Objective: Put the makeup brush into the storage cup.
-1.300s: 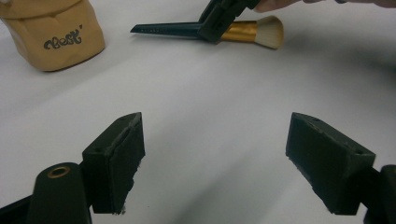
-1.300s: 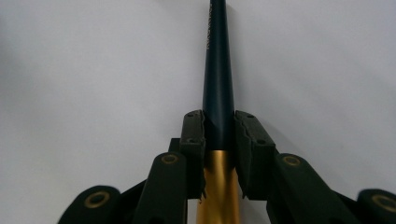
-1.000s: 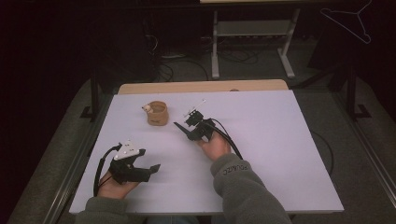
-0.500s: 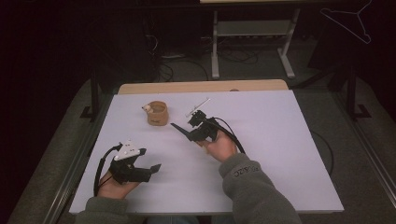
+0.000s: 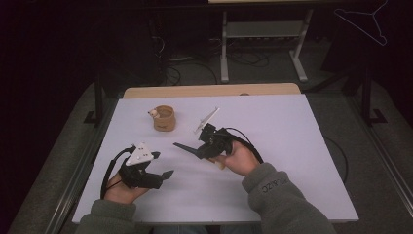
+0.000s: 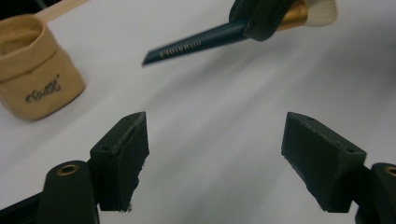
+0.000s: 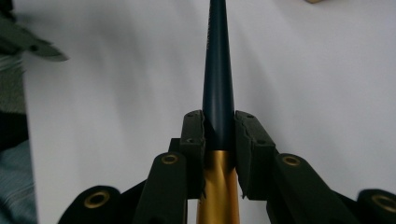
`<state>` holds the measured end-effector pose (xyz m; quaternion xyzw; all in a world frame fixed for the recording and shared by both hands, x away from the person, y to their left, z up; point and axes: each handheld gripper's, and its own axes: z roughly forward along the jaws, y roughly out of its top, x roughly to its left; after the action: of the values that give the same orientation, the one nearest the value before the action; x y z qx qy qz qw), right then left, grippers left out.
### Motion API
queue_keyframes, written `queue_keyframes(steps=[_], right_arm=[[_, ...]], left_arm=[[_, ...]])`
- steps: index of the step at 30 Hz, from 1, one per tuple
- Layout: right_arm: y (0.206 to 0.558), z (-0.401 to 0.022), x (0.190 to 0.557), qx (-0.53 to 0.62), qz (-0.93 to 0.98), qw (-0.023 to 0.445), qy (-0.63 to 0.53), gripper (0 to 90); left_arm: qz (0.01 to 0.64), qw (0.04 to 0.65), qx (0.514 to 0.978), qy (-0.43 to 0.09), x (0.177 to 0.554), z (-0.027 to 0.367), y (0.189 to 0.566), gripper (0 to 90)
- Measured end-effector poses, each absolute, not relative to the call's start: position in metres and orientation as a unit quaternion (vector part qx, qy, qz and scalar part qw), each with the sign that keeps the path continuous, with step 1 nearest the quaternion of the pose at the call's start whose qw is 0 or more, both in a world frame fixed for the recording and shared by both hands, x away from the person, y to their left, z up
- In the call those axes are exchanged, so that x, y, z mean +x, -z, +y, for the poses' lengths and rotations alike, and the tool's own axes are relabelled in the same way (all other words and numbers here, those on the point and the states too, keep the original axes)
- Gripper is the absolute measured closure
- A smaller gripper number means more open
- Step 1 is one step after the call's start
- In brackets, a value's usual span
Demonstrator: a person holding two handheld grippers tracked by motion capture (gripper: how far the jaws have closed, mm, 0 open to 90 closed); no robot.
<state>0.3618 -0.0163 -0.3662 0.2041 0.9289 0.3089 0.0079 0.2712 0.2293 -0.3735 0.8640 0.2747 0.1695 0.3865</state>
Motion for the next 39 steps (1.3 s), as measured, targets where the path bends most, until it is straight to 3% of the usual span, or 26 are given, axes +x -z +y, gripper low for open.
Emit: queue_keyframes(steps=[17, 29, 39], right_arm=[[0.359, -0.017, 0.317, 0.082, 0.95, -0.014, -0.3, 73.4], [0.358, -0.01, 0.302, 0.034, 0.955, -0.037, -0.292, 73.4], [0.357, -0.004, 0.297, 0.003, 0.957, -0.043, -0.288, 73.4]], left_arm=[[0.121, 0.31, 0.935, -0.119, 0.273, 0.186, 0.348, 33.2], [0.064, 0.262, 0.961, -0.058, 0.272, 0.171, 0.357, 54.8], [0.02, 0.241, 0.97, -0.04, 0.268, 0.167, 0.36, 75.2]])
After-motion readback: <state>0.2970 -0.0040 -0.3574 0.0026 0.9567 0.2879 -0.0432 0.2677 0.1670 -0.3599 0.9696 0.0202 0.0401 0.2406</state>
